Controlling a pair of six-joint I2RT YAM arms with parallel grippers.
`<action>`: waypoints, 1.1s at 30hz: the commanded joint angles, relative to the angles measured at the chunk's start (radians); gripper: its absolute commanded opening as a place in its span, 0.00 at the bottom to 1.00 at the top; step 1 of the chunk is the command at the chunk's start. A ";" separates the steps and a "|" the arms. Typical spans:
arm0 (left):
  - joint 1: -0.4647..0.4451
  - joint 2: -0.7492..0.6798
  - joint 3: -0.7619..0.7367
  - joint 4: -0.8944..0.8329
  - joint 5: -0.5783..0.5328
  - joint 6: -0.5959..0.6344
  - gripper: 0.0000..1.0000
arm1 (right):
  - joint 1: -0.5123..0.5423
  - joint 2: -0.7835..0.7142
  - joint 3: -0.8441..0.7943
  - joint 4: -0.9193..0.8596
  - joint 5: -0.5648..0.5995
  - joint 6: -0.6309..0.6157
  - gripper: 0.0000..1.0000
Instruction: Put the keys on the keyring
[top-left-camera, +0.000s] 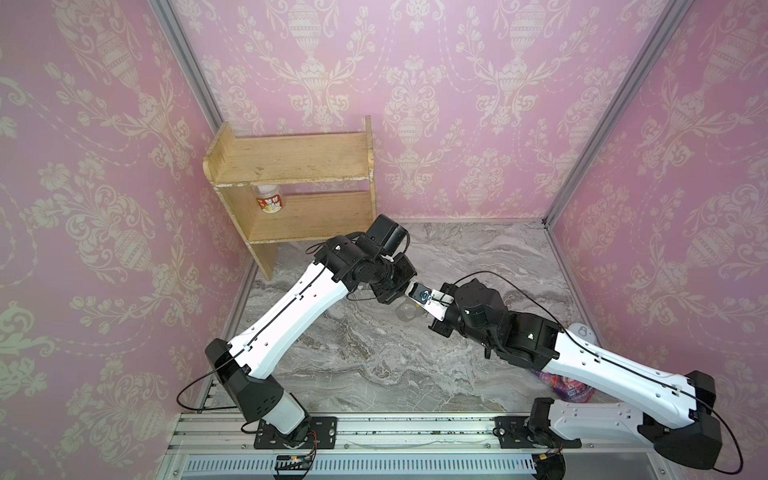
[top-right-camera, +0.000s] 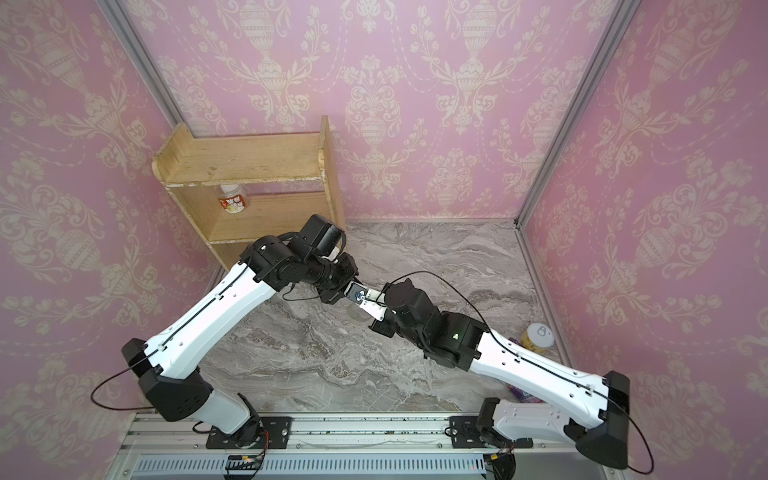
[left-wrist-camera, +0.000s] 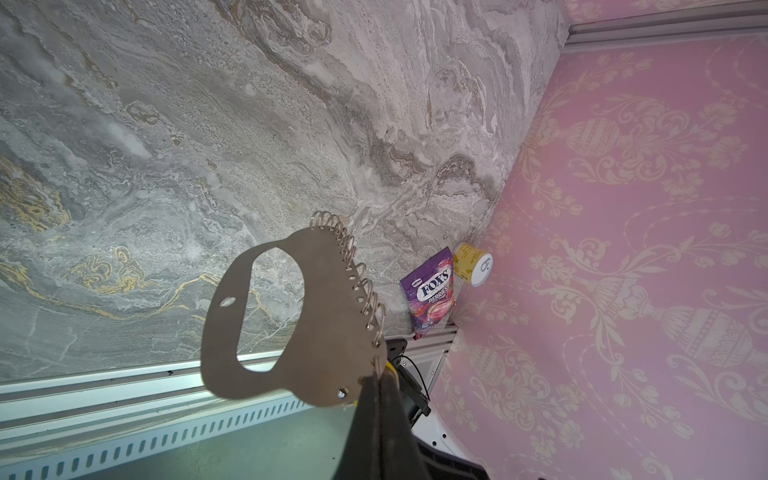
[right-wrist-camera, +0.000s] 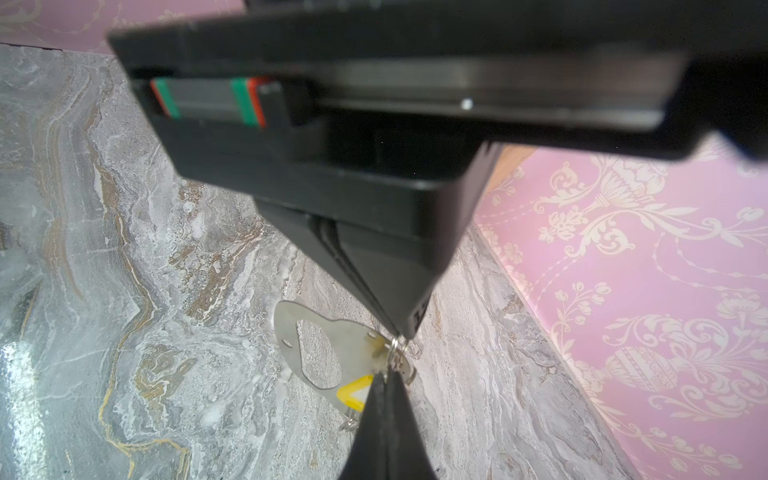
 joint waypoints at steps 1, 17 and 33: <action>-0.007 0.008 0.023 -0.018 -0.026 -0.012 0.00 | 0.007 -0.004 -0.001 0.014 0.000 0.027 0.00; -0.006 0.009 0.013 -0.019 -0.039 -0.008 0.00 | 0.007 -0.031 0.014 -0.016 0.002 0.036 0.00; -0.007 0.013 0.038 -0.015 -0.042 -0.007 0.00 | 0.007 -0.017 0.010 -0.015 -0.007 0.052 0.00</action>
